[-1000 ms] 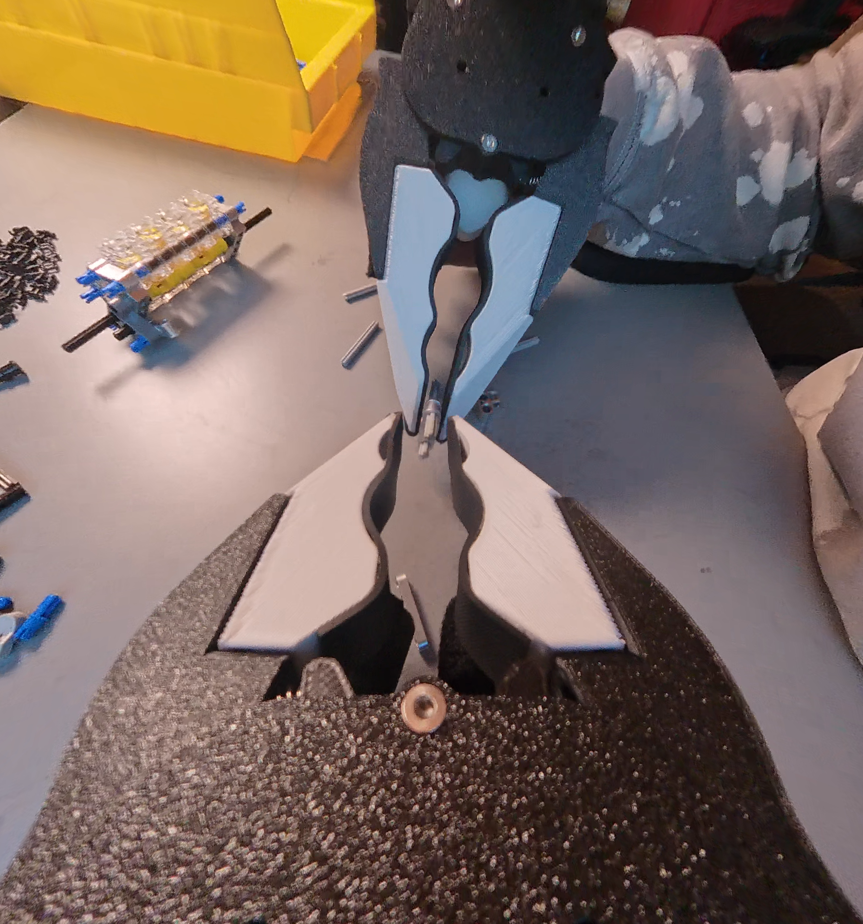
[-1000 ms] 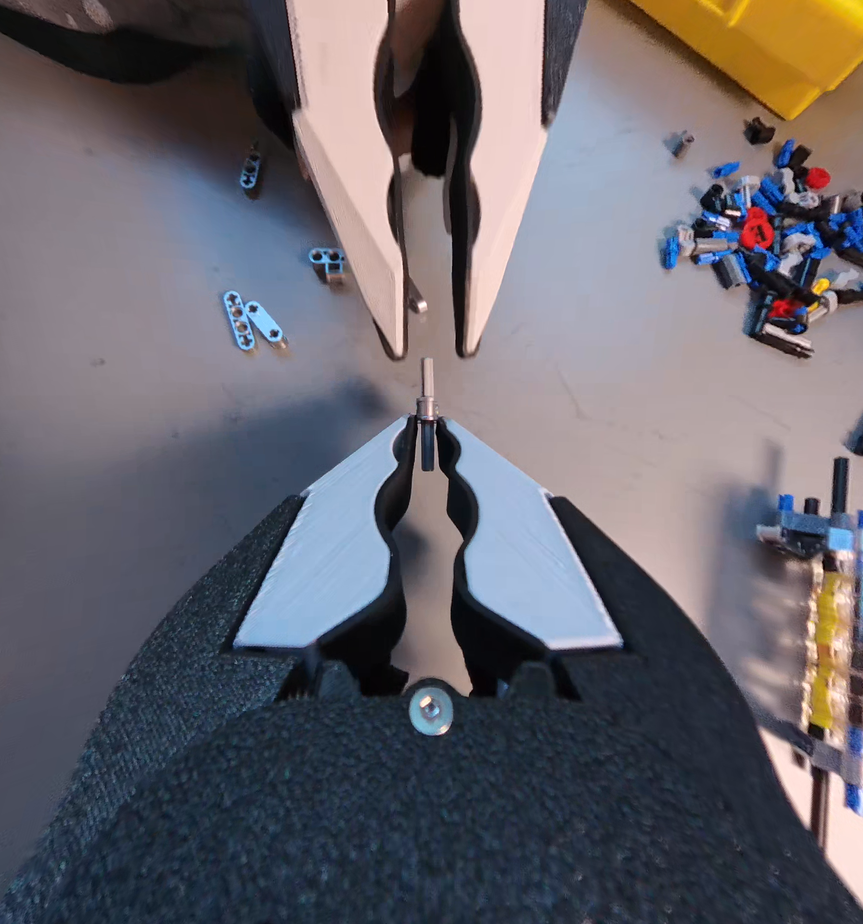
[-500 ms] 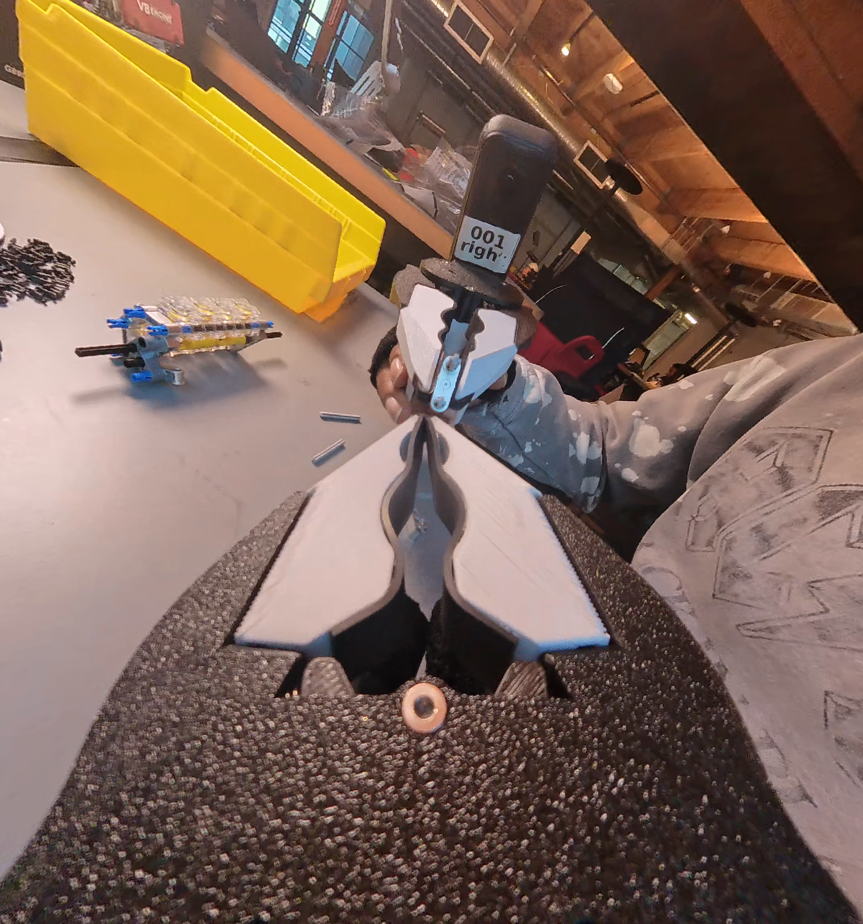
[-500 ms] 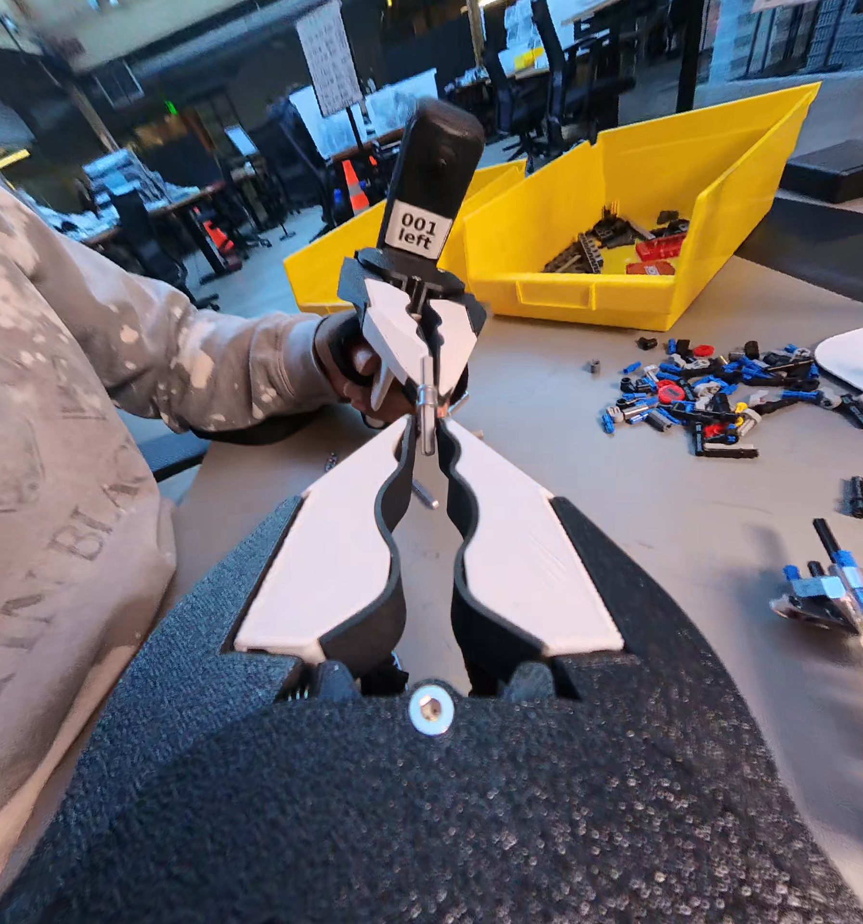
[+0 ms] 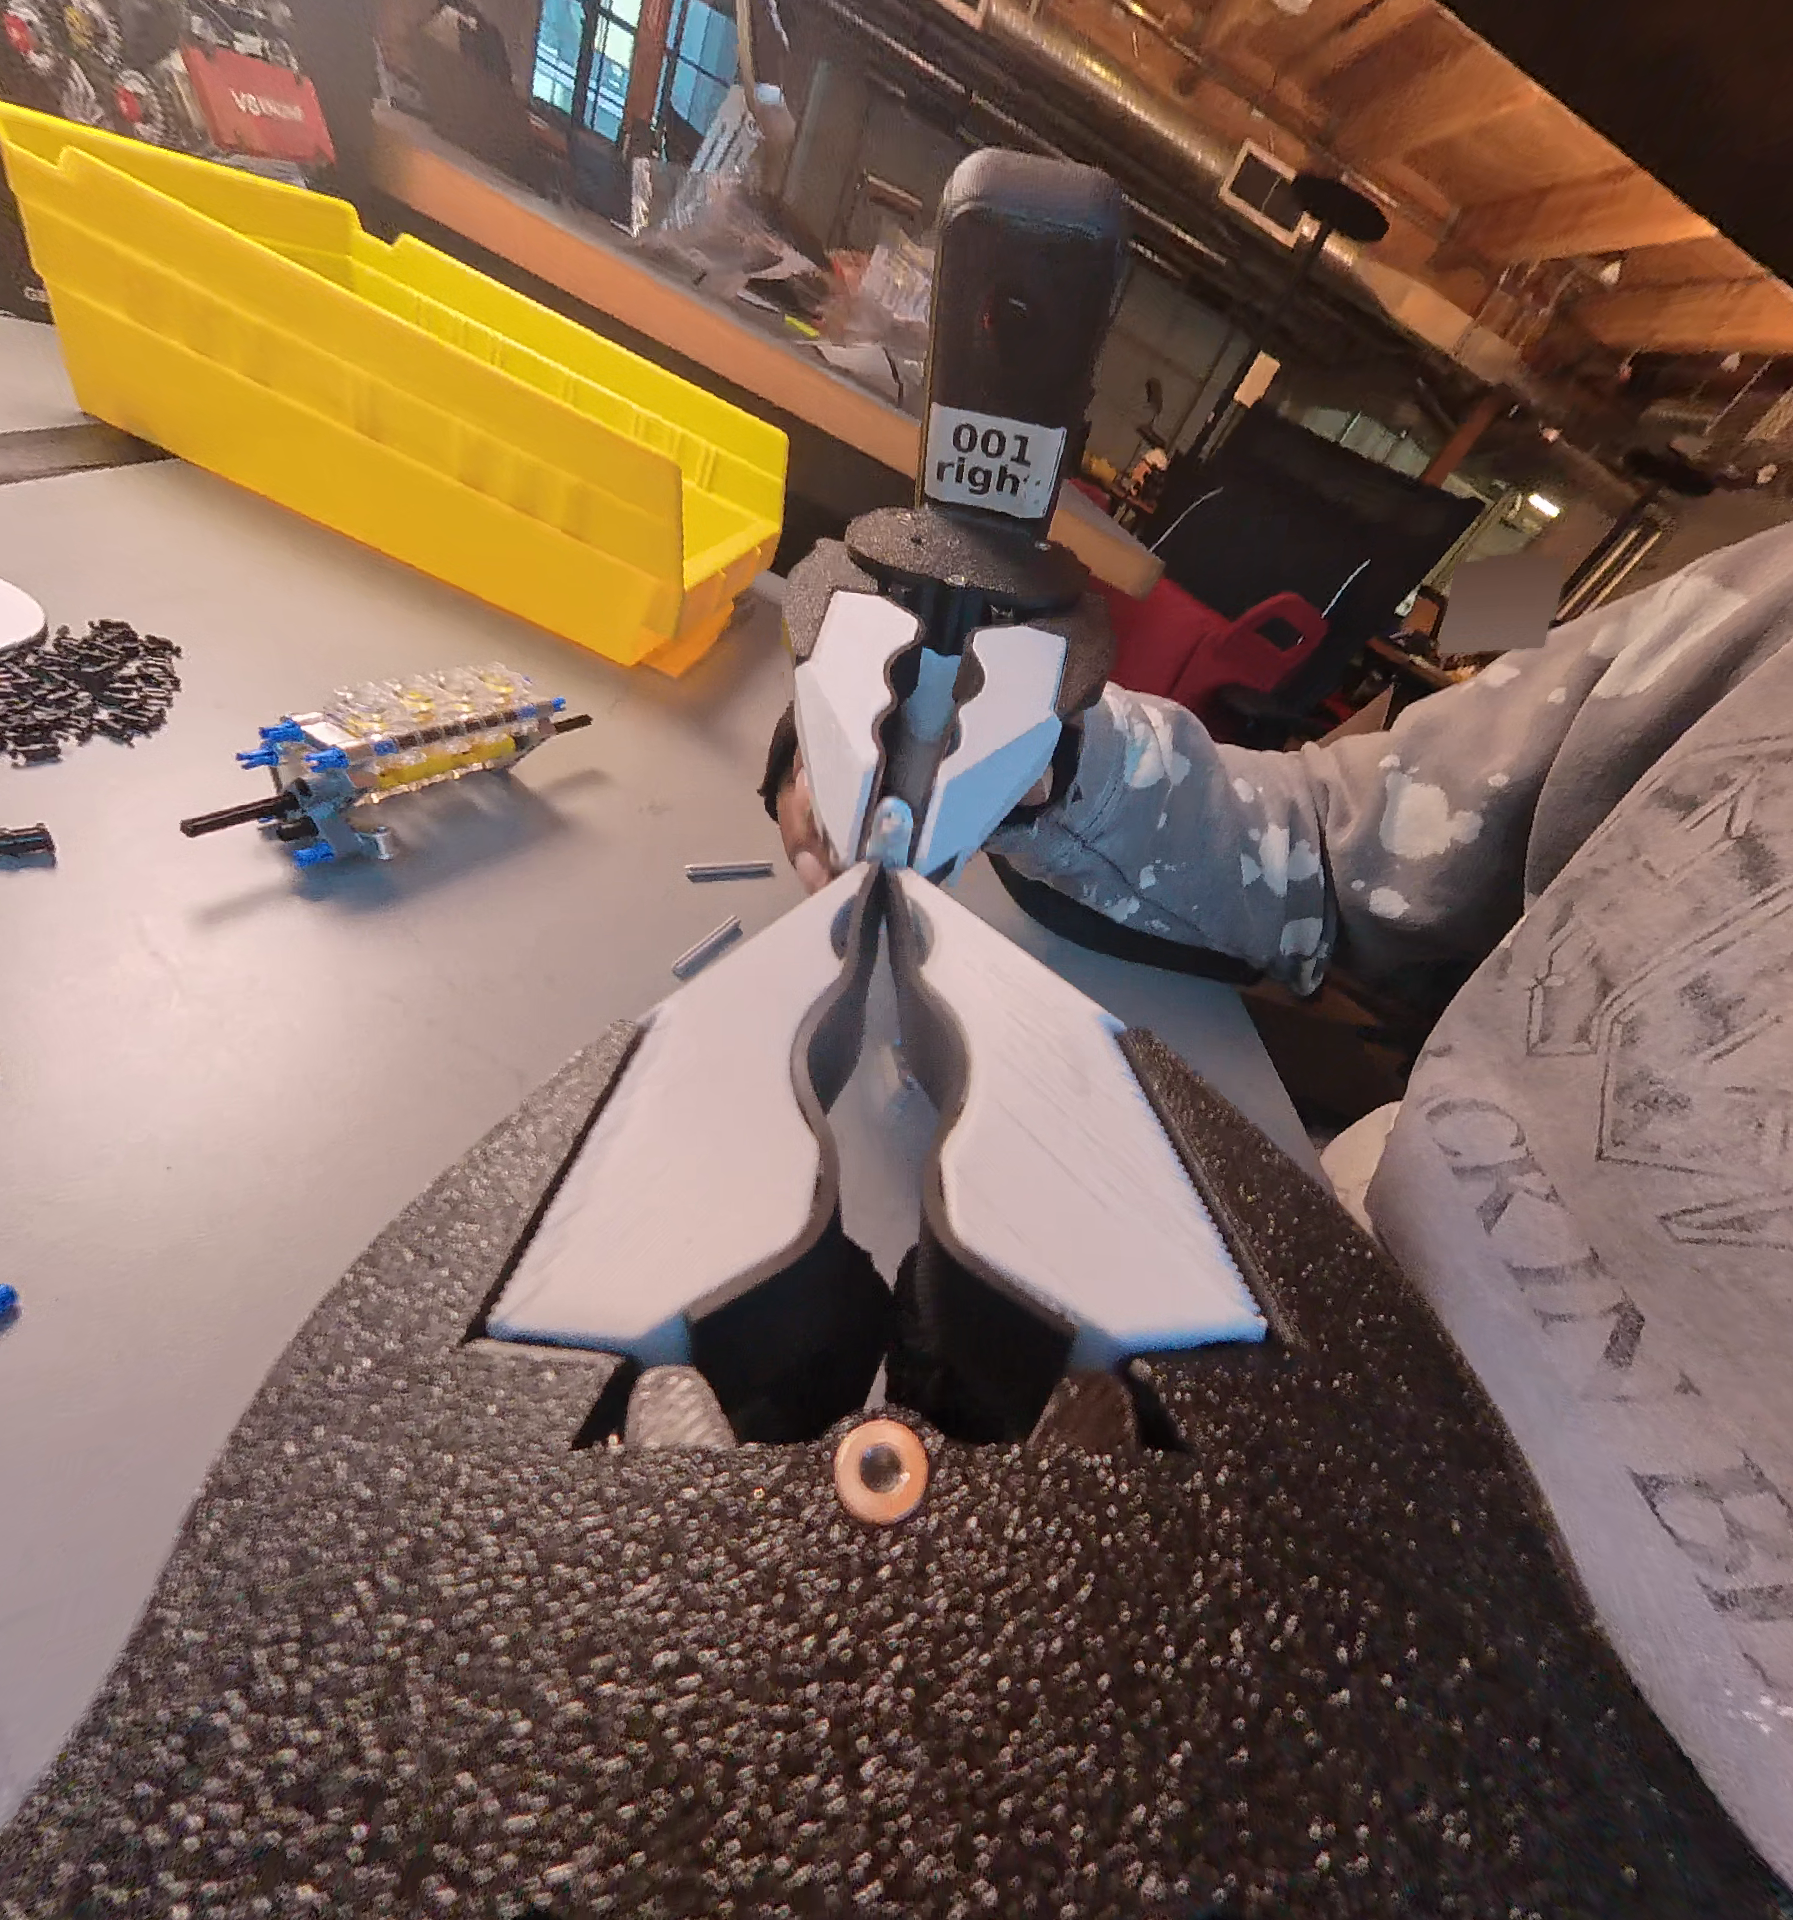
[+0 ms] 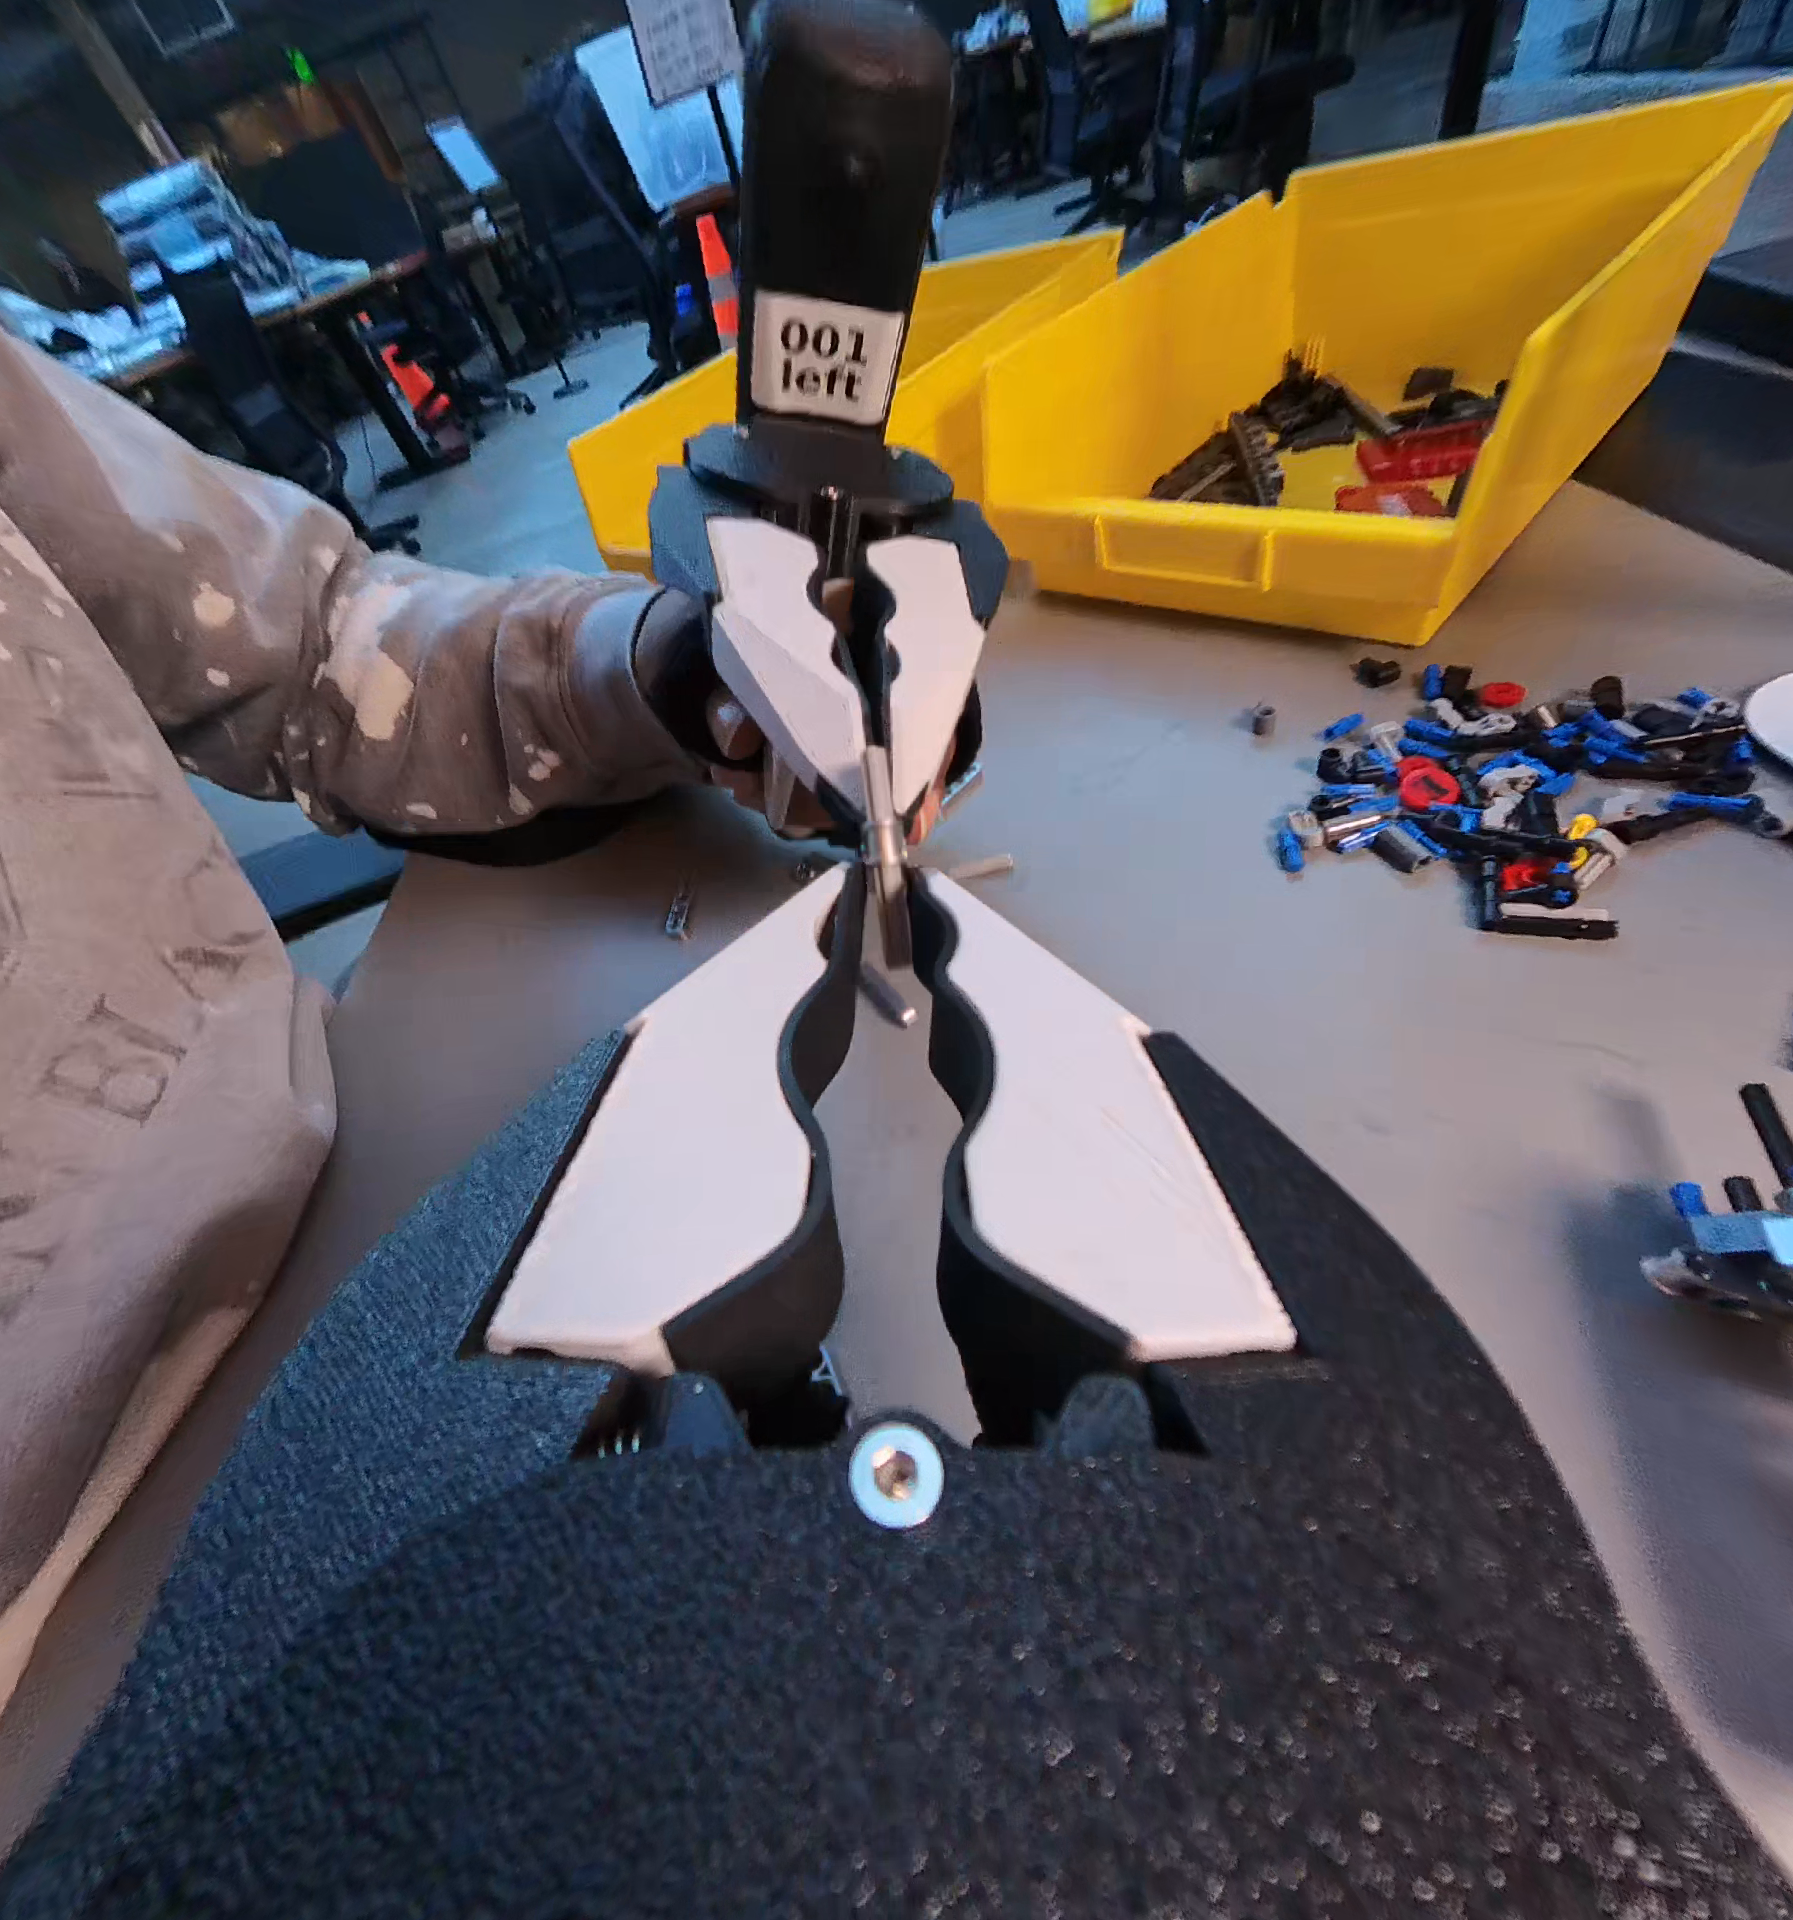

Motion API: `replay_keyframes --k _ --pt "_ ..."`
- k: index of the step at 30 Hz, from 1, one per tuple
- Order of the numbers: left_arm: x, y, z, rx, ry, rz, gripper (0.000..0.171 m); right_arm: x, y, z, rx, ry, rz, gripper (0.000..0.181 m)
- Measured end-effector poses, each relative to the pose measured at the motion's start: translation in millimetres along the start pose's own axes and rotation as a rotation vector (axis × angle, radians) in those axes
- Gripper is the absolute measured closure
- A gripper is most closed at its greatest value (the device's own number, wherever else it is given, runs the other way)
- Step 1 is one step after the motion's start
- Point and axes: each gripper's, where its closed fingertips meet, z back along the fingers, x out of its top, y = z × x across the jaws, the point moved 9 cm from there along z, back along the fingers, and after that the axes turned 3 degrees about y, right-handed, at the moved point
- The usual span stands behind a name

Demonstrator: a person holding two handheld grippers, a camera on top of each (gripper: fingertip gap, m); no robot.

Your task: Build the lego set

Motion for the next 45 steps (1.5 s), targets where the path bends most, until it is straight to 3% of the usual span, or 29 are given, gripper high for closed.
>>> replay_keyframes --k 3,7,11,14,15,20,26,29,32,34,40,45 --pt "1.6 3.3 3.7 -0.010 -0.035 0.038 0.171 6.9 -3.7 10.5 -0.004 -0.080 -0.028 0.176" --pt "0.5 4.9 3.4 0.014 -0.032 0.031 0.171 6.6 -3.6 10.9 -0.036 -0.063 0.001 0.176" --pt "1.7 3.6 2.7 -0.026 -0.042 0.042 0.152 2.8 -2.2 5.6 -0.034 -0.013 0.008 0.176" --pt "-0.4 2.5 -0.1 -0.005 0.002 0.019 0.154 -3.0 -2.3 1.3 -0.044 0.057 0.020 0.176" --pt "-2.1 2.3 -1.5 0.009 0.031 0.004 0.161 -3.9 -1.4 -0.1 -0.043 0.069 0.026 0.176" --pt "-6.0 0.4 -4.9 0.072 0.122 -0.071 0.166 -1.1 -0.5 2.0 -0.045 0.041 0.029 0.181" --pt "-2.4 -0.6 -3.9 0.064 0.053 -0.049 0.166 5.9 0.2 9.4 -0.082 -0.014 0.067 0.179" --pt "1.4 -1.1 -0.6 0.040 -0.007 -0.025 0.166 7.2 0.1 9.2 -0.075 -0.052 0.061 0.159" --pt "3.6 -3.3 -0.2 0.006 -0.046 -0.010 0.166 6.8 2.1 6.9 -0.051 -0.068 0.062 0.162" --pt "2.8 -4.6 -2.2 -0.004 -0.046 -0.009 0.166 6.8 5.0 5.1 -0.037 -0.068 0.078 0.174" --pt "1.4 -3.5 -3.0 -0.010 -0.038 0.011 0.166 6.5 4.5 6.0 -0.015 -0.056 0.054 0.175" --pt "-0.5 -2.3 -1.9 0.080 0.036 -0.098 0.166 6.2 4.0 6.6 -0.082 -0.044 0.128 0.175"
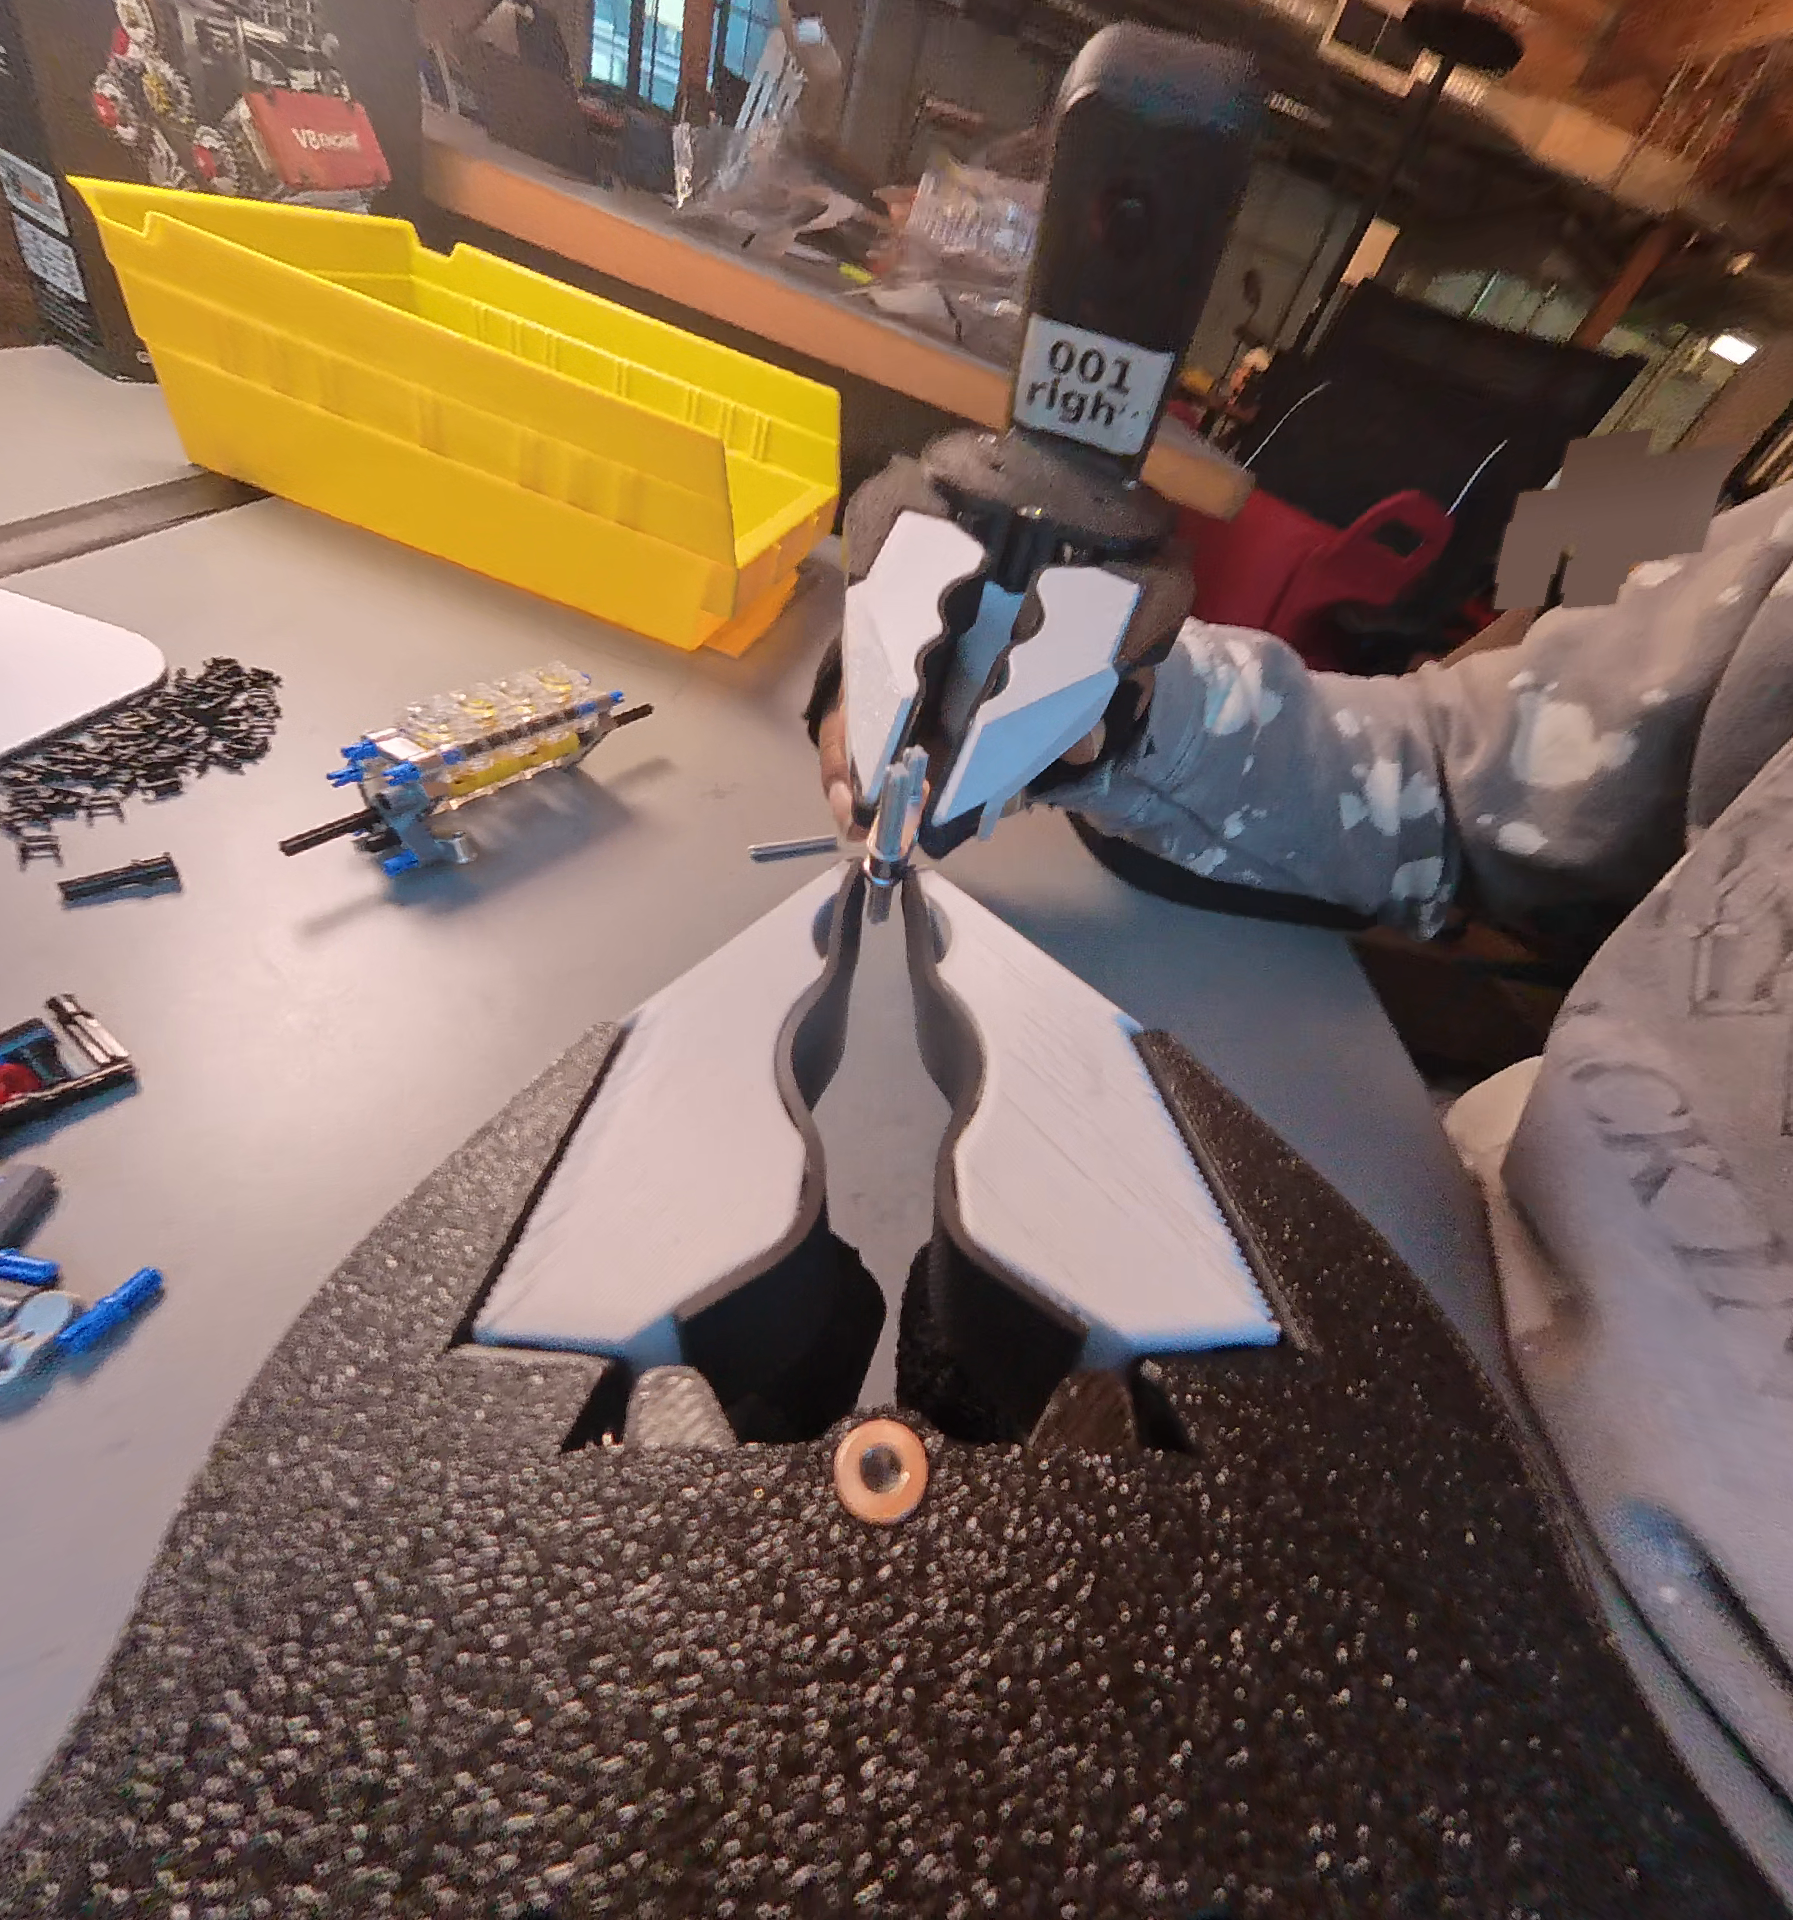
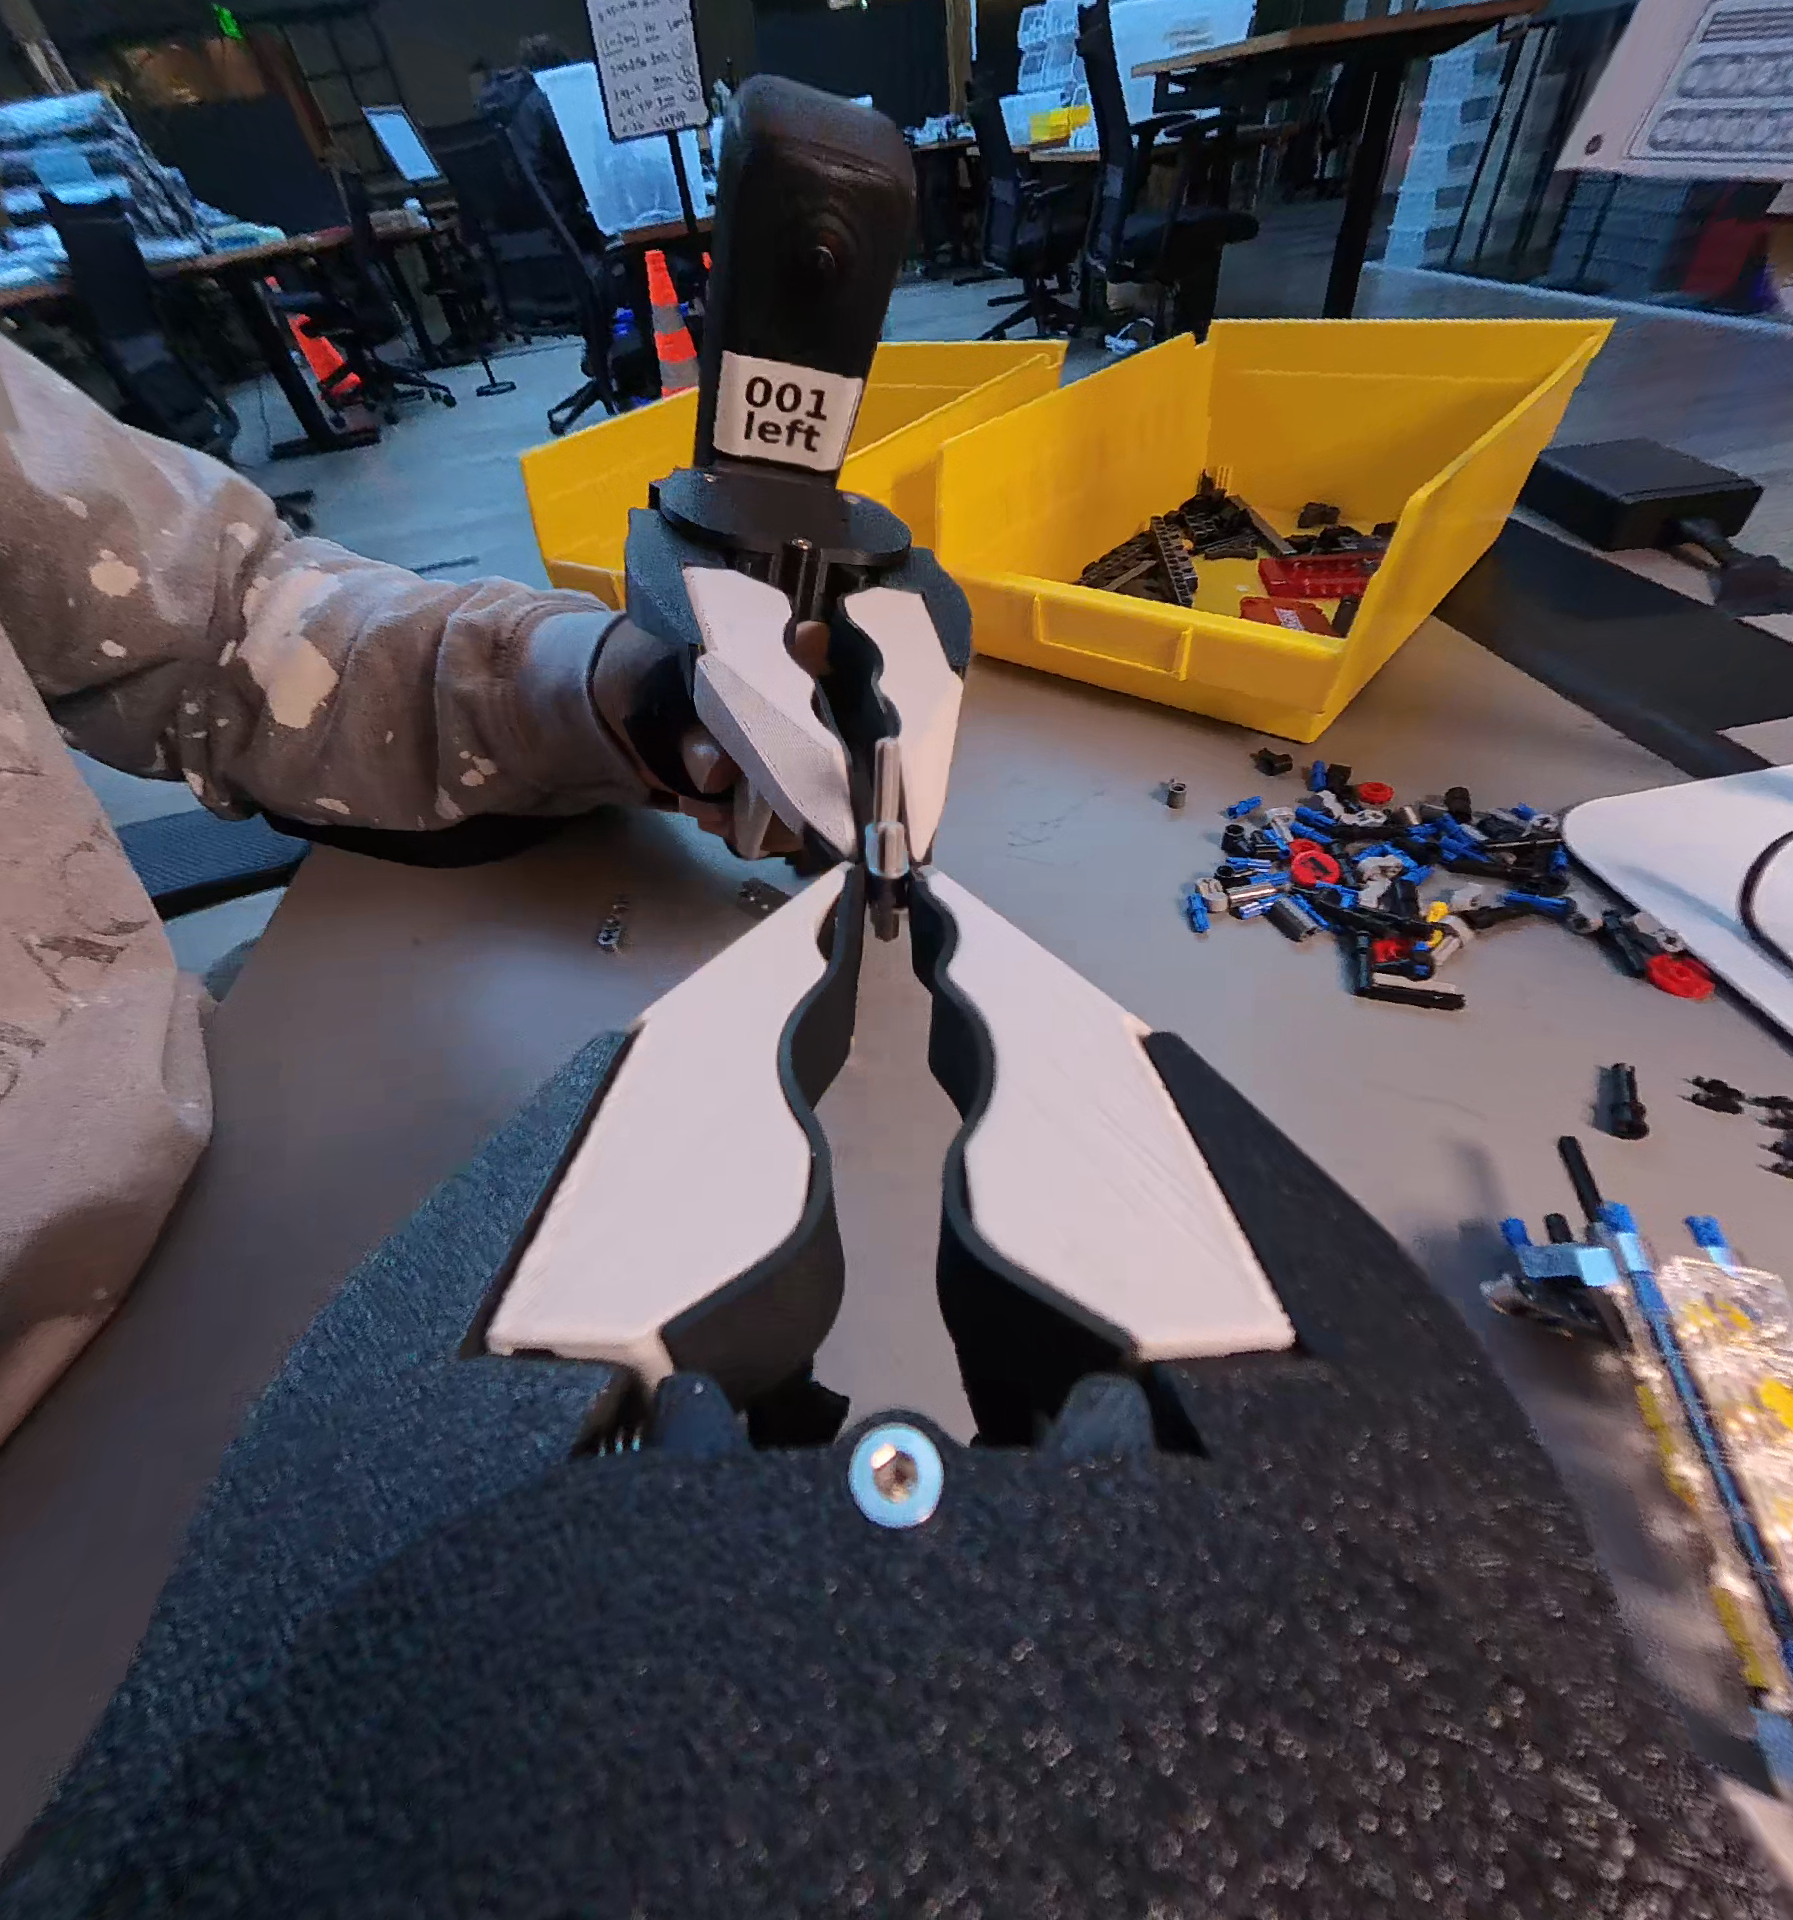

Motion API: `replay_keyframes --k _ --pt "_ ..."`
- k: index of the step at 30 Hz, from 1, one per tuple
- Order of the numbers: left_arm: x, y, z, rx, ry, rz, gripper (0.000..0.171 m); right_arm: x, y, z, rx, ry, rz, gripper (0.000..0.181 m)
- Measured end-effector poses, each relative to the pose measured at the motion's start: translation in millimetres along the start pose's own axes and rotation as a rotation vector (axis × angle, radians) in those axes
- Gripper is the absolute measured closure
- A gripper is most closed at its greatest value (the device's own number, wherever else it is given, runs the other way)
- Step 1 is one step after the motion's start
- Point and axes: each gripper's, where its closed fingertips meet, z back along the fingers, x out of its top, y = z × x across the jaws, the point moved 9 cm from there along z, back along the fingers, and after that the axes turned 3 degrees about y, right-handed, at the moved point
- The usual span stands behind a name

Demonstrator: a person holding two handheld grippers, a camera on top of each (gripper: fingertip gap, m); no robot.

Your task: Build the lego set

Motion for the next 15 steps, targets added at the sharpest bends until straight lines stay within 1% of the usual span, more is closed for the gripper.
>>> replay_keyframes --k 2,4,7,12,15 --pt "-1.1 0.7 0.6 0.032 0.034 -0.037 0.167 -0.5 2.7 -0.5 -0.060 0.038 0.108 0.175" --pt "-1.3 1.1 1.1 0.017 0.032 -0.024 0.167 0.6 5.9 -1.5 -0.083 0.054 0.161 0.175" --pt "-1.4 0.3 0.6 -0.008 0.025 -0.023 0.161 -0.6 7.1 -2.8 -0.075 0.076 0.166 0.175" --pt "-2.5 -3.2 -1.6 0.010 0.063 -0.078 0.164 -2.0 9.1 -4.6 -0.057 0.081 0.171 0.175" --pt "-0.7 -4.0 -0.9 -0.015 0.043 -0.054 0.165 1.6 8.5 -2.0 -0.040 0.027 0.133 0.175"
